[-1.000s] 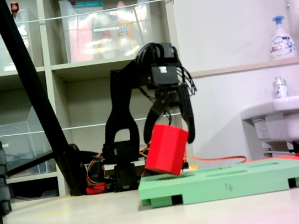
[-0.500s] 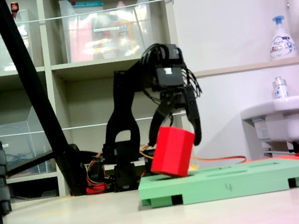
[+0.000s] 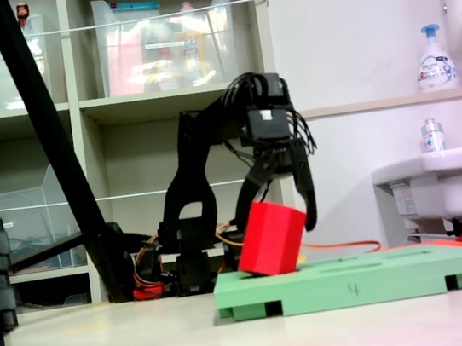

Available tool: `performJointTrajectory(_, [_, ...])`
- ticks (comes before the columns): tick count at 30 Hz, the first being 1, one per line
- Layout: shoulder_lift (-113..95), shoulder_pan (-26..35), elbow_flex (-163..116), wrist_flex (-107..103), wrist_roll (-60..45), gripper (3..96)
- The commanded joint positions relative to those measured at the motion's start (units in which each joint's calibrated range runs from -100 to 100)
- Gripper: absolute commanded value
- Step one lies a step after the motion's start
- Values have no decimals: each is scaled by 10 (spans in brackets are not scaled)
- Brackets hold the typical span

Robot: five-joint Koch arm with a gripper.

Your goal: Put the octagonal pillar block into the corresponding hole

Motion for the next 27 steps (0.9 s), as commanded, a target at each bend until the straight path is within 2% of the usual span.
performJointTrajectory(1, [4, 6, 39, 4, 9, 395])
performJointTrajectory(16, [43, 16, 38, 30, 13, 395])
performJointTrajectory(27, [45, 16, 33, 36, -35, 395])
